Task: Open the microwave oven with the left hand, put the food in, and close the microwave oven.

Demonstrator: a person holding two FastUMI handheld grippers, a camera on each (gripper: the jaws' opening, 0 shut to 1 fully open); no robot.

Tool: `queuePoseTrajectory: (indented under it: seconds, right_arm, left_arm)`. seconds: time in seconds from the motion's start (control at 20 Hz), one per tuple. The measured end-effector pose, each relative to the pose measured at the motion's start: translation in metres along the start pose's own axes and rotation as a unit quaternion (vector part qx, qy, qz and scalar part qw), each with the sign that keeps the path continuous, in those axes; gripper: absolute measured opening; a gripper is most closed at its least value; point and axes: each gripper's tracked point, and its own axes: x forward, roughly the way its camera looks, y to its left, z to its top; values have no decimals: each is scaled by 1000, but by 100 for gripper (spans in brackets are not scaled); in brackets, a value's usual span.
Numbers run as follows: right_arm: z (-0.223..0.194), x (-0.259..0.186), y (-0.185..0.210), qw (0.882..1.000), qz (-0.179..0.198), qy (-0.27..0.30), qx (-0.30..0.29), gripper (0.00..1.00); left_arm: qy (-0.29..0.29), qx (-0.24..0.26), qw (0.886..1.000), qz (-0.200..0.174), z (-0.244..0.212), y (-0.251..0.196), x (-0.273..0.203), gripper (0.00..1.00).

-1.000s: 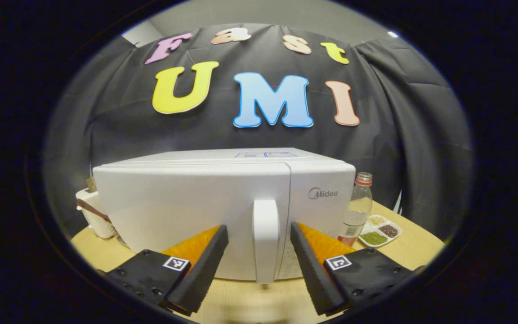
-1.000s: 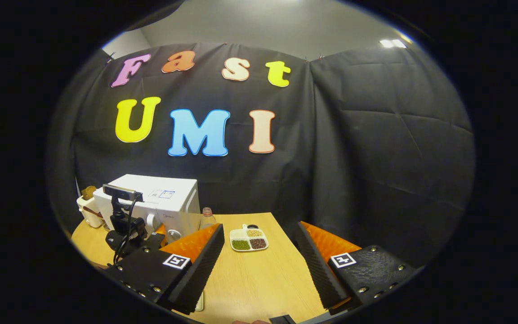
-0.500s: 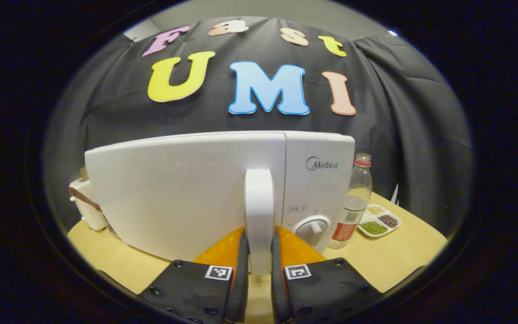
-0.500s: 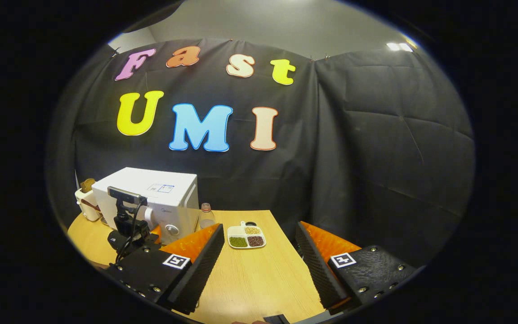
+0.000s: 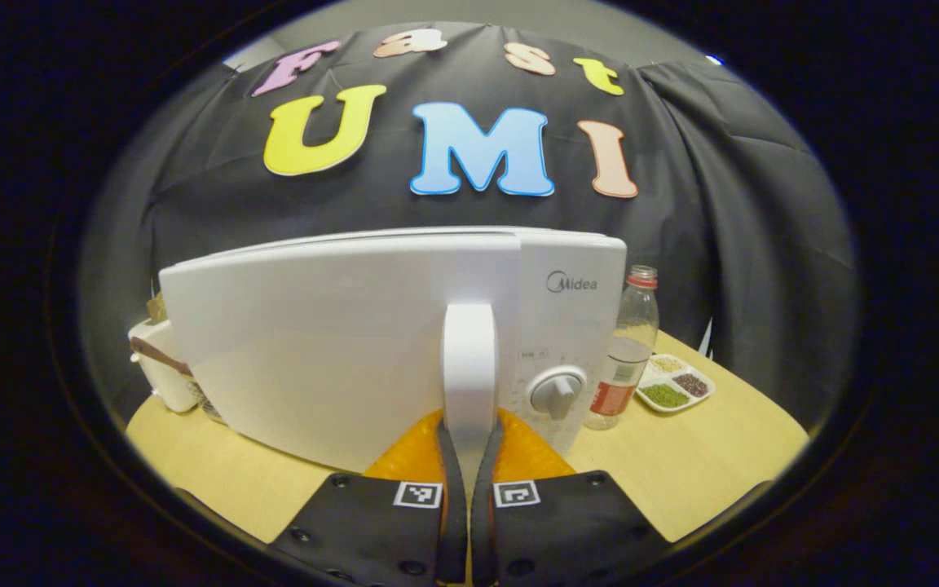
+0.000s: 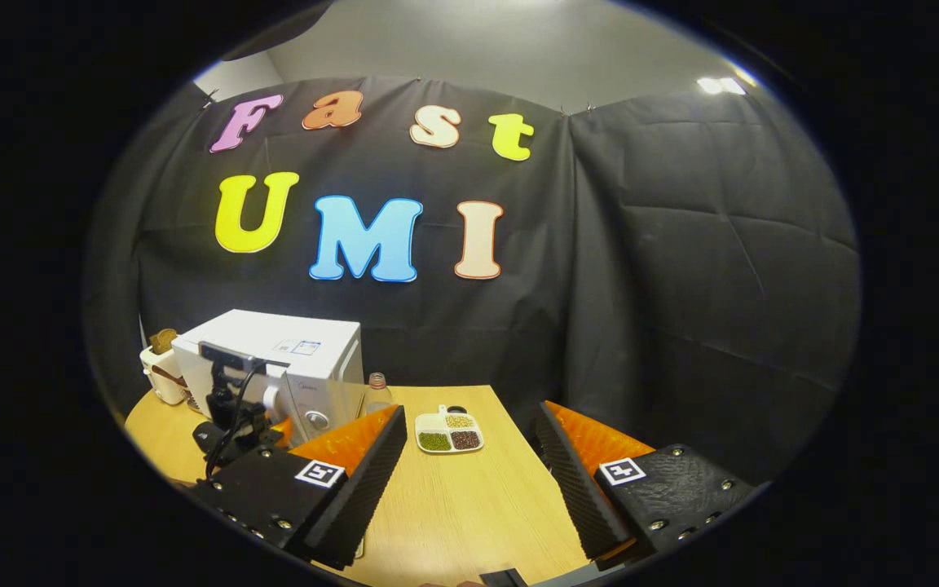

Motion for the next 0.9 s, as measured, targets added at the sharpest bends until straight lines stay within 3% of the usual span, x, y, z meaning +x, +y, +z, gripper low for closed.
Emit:
queuePoseTrajectory:
  seconds: [0.5,0.6,0.65,0.9]
  right_arm:
    - [3,3,52,998,63,-8,18,98]
    - [-1,4,64,997,78,-1,21,98]
    - [-4,5,69,996,86,4,25,98]
    - [-12,14,88,993,113,26,38,98]
  left_arm:
    - [47,17,999,-18,-37,55,-123,9]
    - [51,26,998,-17,-42,67,-141,12]
    - [53,31,998,-15,-45,75,-148,18]
    - [66,30,997,14,-60,122,-192,25]
